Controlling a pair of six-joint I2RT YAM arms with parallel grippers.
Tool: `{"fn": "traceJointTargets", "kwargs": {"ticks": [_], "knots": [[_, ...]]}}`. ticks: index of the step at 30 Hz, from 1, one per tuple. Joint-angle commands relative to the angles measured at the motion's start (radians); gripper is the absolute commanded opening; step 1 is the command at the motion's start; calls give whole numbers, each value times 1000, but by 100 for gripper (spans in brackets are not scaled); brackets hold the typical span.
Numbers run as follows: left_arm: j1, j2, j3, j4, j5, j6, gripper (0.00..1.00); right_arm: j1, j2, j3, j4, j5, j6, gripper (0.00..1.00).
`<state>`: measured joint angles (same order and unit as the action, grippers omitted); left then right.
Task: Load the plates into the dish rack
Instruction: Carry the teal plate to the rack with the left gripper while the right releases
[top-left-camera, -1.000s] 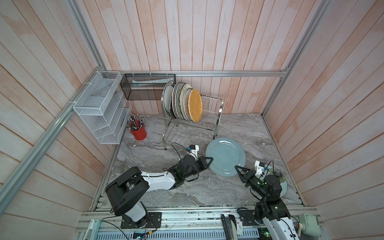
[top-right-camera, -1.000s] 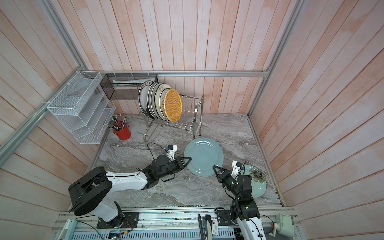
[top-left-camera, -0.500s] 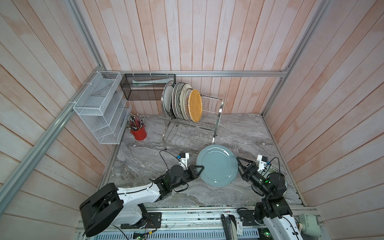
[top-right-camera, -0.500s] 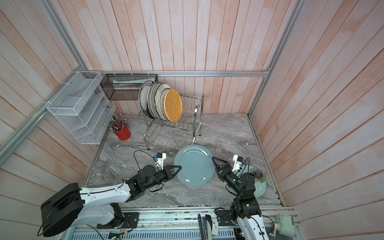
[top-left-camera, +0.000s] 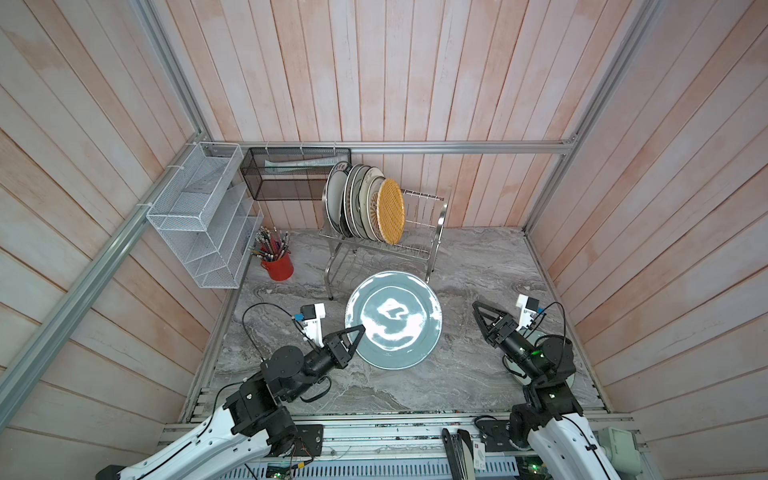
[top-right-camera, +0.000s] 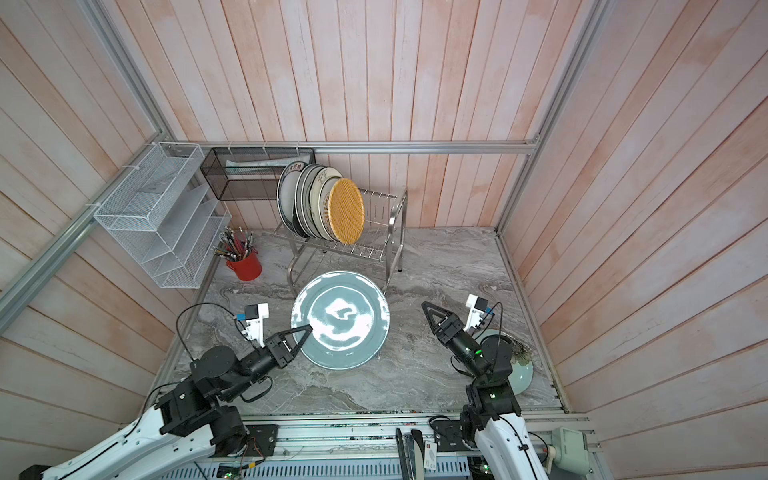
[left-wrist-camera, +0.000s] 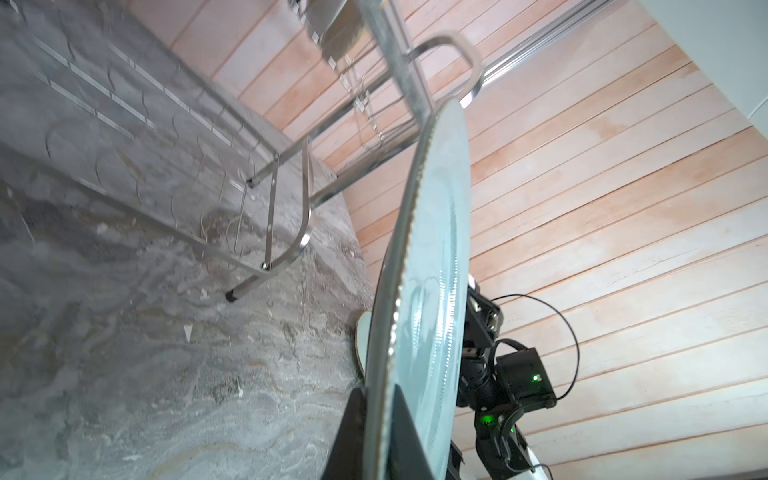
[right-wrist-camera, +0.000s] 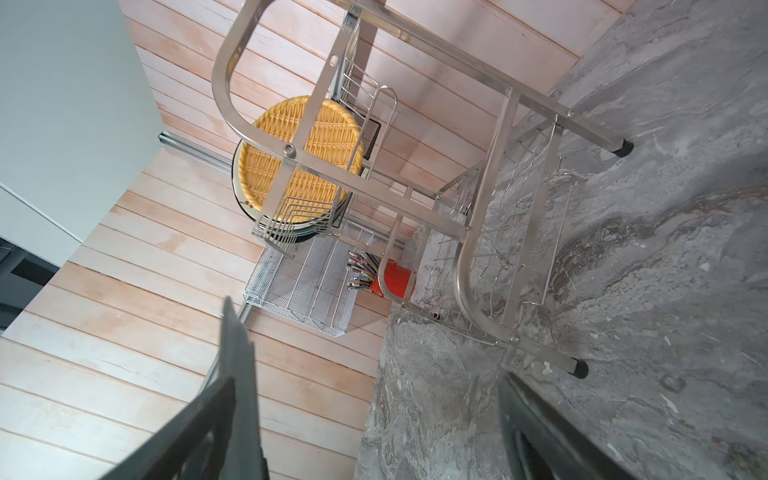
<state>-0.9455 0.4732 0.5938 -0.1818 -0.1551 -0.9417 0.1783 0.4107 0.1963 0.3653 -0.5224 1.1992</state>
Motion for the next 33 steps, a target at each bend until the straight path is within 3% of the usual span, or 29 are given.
{"fn": "traceJointTargets", "kwargs": {"ticks": [1, 8, 18, 20, 25, 33], "knots": [[-1, 35, 225, 7, -96, 176, 0, 39, 20, -4, 72, -19, -53, 98], [-1, 256, 555, 34, -265, 419, 0, 119, 4, -94, 119, 4, -73, 98], [-1, 625, 860, 171, -530, 838, 0, 142, -168, -127, 32, 24, -122, 98], [6, 701, 915, 182, -545, 911, 0, 143, -176, -143, 43, 23, -105, 98], [88, 843, 1039, 127, -482, 930, 0, 146, -173, -154, 41, 12, -98, 98], [123, 1051, 1223, 94, -483, 1033, 0, 151, -174, -158, 39, 3, -95, 98]]}}
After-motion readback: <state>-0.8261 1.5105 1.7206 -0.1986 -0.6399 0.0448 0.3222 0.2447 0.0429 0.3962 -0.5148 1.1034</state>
